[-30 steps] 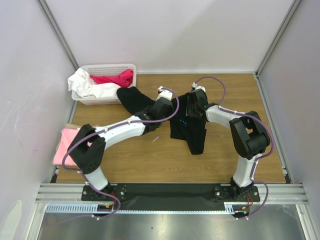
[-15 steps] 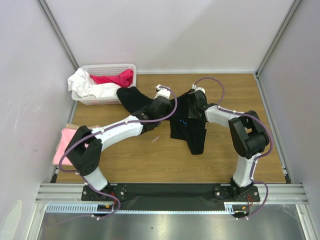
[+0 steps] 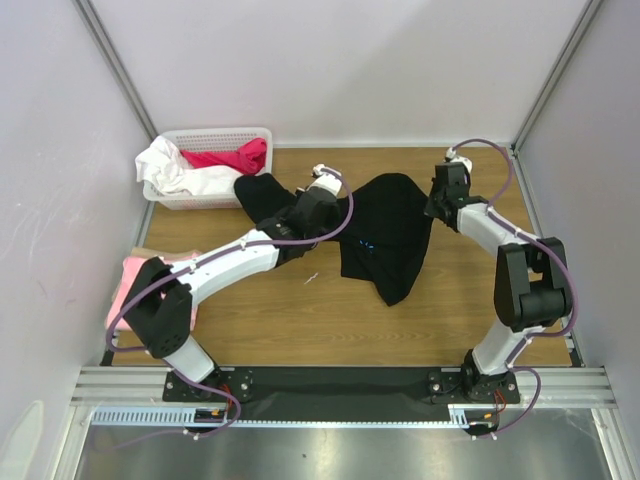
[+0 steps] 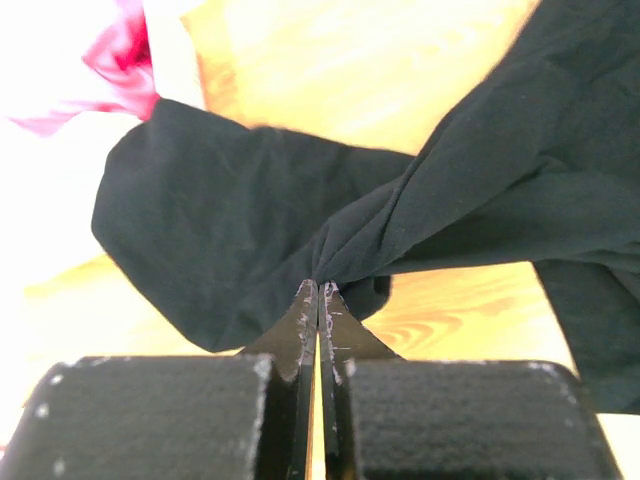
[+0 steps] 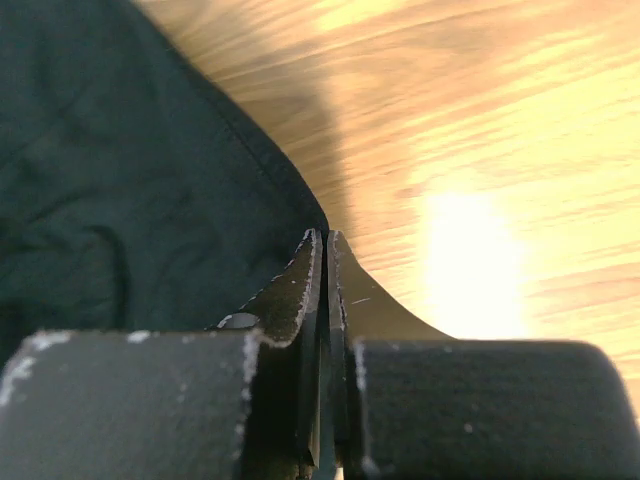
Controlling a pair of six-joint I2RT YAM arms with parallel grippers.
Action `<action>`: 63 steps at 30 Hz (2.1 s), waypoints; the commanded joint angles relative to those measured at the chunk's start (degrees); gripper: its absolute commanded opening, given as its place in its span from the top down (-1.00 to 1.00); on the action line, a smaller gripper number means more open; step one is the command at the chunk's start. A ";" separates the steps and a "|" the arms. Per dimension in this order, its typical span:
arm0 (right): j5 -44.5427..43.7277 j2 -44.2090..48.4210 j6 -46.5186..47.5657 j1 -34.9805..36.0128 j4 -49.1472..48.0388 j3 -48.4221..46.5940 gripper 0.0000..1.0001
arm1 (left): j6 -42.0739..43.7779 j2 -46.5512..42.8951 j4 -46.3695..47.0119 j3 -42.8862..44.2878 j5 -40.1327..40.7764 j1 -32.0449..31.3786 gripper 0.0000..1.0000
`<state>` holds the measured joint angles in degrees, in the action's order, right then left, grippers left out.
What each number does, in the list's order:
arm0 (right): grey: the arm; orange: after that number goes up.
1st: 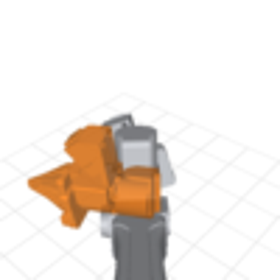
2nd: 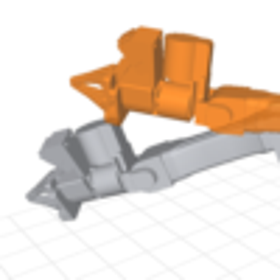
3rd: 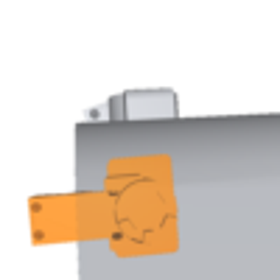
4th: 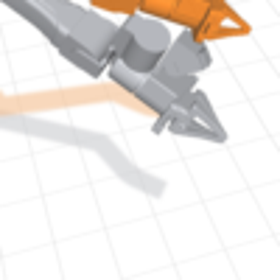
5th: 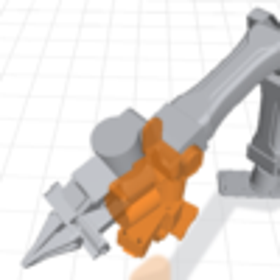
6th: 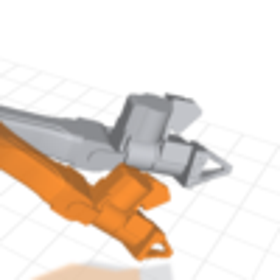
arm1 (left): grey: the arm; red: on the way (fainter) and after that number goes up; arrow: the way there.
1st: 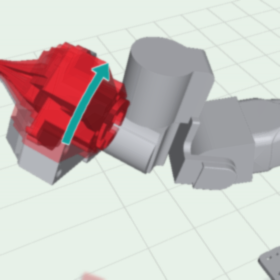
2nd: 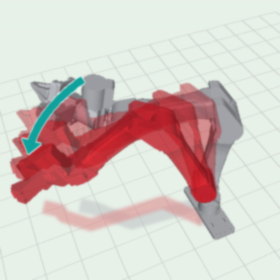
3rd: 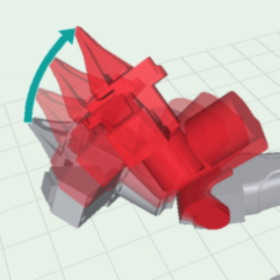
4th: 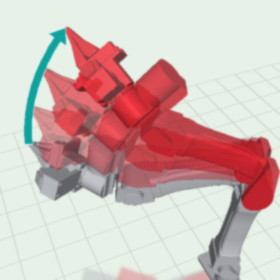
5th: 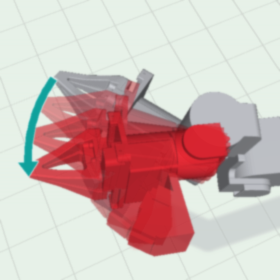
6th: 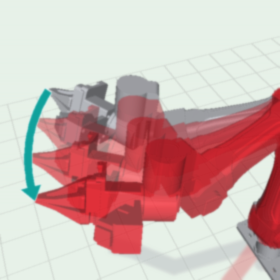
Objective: Fold and stack the t-shirts
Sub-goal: Flatten the tshirt out
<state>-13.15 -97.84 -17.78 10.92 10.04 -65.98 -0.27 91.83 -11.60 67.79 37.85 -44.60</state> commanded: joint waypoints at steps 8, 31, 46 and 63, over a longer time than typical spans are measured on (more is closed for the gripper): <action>-5.82 0.90 -0.06 -7.22 0.68 0.85 1.00 | 13.19 5.72 1.76 12.96 3.64 2.84 0.99; -1.27 -12.64 3.98 -15.84 -2.05 -11.45 1.00 | 26.82 36.74 4.84 48.38 1.96 10.41 0.19; 4.26 8.34 -0.41 -11.09 6.83 -1.54 -0.50 | 0.63 11.73 -6.69 29.20 -18.77 10.50 -1.00; 8.84 16.64 -11.04 -2.13 -2.30 23.52 -0.44 | -14.49 5.27 2.62 -1.69 -18.69 7.77 -0.92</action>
<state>-4.01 -81.80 -26.06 8.67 12.73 -42.92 -11.22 96.77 -15.35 65.71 17.37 -35.81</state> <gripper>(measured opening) 0.726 0.963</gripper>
